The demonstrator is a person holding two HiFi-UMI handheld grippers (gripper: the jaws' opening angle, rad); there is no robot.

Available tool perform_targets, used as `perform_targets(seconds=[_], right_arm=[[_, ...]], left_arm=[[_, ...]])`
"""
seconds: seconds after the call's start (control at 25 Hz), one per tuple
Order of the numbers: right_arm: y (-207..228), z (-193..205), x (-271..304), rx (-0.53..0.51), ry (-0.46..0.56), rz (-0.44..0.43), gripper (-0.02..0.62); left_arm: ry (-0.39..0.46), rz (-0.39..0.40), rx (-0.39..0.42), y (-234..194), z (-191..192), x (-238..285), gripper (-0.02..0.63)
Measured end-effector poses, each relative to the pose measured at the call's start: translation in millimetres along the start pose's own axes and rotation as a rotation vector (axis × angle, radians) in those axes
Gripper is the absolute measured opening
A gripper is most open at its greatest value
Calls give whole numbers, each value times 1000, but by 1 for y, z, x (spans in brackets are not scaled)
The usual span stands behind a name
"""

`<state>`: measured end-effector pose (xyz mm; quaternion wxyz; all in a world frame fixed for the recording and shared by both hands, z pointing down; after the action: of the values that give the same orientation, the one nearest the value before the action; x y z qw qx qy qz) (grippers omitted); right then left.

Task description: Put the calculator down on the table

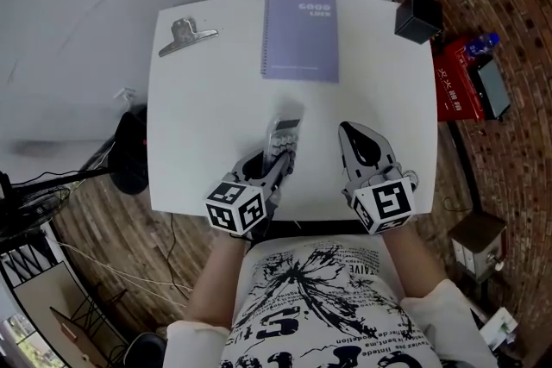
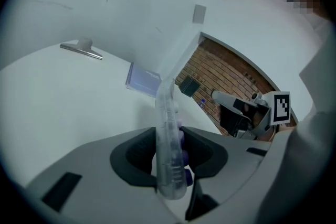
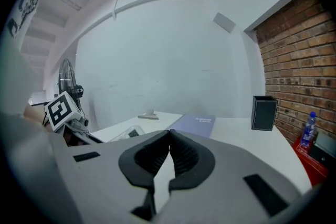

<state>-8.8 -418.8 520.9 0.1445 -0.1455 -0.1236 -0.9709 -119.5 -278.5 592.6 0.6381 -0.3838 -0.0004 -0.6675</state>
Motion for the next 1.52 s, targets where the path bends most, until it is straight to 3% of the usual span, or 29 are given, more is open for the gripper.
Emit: perform_targets(seconds=[0.64,0.8,1.0,1.24,1.4,1.52], right_arm=[[-10,5,19,-24,-46,17,15],[-15,3,21,-28,-48,13,15],[-18,-3,19,-34,-41,29,15],[-29,-20,9,-63,-18,51,14],[-41,-39,-3,-104,7,62,15],[-53,-57,-15,-137,36,78,15]], left_arm=[[-71,-110,-68,-33,3,4,201],[-82,-193,-32,-46,5,1,221],[-98,-183,-18,-48,5,-4,222],[-45,-211,138,-37,-31,-27,221],[56,-190,310,-12,-75,-56,192],[153,-151,380,9,-104,-83,150]])
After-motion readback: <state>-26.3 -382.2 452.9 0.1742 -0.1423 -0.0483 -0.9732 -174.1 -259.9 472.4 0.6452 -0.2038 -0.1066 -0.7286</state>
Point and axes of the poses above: the fingertips, and each gripper's own axes: x forward along the fingers, y to its right, z out of its underside, the point moved 5 cm from there along -x, backward along the fingers, and after that the axes turned 5 degrees about x, right-handed, at the moved point
